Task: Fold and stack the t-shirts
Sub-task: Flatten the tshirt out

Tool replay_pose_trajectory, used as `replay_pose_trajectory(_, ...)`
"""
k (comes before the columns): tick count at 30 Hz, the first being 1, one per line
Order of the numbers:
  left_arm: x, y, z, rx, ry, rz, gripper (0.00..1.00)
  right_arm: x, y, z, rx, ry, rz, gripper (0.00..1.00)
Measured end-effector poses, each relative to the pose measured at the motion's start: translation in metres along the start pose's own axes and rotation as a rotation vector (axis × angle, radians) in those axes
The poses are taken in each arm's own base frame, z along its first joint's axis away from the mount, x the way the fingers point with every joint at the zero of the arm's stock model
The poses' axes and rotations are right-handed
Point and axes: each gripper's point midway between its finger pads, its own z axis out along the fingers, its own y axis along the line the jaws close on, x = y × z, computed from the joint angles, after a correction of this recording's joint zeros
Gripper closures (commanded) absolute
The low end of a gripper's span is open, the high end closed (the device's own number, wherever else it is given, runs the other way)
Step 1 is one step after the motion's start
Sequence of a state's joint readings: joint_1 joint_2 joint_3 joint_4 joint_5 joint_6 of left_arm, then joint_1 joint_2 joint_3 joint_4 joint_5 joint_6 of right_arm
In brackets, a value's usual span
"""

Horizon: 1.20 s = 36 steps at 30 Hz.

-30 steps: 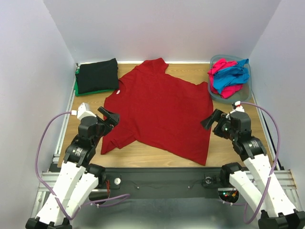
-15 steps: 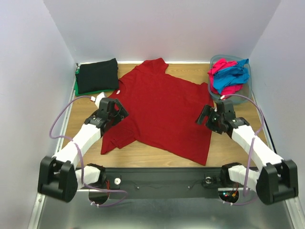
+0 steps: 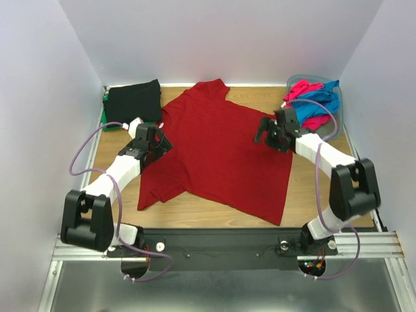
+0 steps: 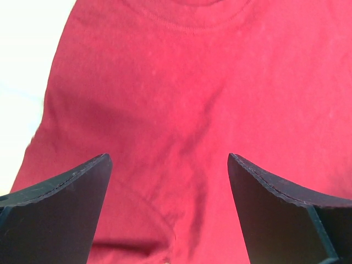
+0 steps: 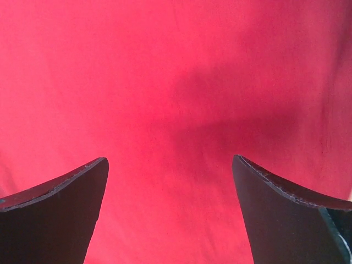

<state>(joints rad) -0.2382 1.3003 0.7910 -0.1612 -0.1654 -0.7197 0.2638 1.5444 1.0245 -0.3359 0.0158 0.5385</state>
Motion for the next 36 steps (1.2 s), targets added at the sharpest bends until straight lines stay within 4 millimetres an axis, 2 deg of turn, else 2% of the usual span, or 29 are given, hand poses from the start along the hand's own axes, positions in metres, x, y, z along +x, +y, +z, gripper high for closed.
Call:
replay_pose_trajectory(3,0.000,0.002,0.015,-0.022,0.017,0.003,0.02,-0.032,0.011,0.025,0.023,-0.045,-0.022,0.00)
replay_pose_trajectory(5,0.005,0.006,0.026,-0.038,0.038,0.009,0.02,-0.047,0.014,0.043,0.041,-0.063,-0.040,0.00)
replay_pose_trajectory(10,0.024,0.020,0.044,-0.089,0.101,0.019,0.02,-0.063,0.015,0.092,0.097,-0.057,-0.096,0.00)
replay_pose_trajectory(14,0.039,0.034,0.045,-0.114,0.123,0.016,0.02,-0.076,0.020,0.130,0.107,-0.054,-0.144,0.00)
replay_pose_trajectory(16,0.040,0.032,0.042,-0.093,0.118,0.000,0.02,-0.086,0.026,0.146,0.098,-0.067,-0.168,0.00)
replay_pose_trajectory(22,0.048,0.033,0.032,-0.045,0.099,-0.067,0.02,-0.109,0.045,0.170,0.046,-0.102,-0.214,0.00)
replay_pose_trajectory(29,0.077,0.029,0.006,0.004,0.127,-0.120,0.02,-0.132,0.057,0.192,0.023,-0.149,-0.289,0.00)
replay_pose_trajectory(36,0.102,0.024,-0.015,0.011,0.186,-0.122,0.02,-0.138,0.058,0.197,0.025,-0.161,-0.347,0.00)
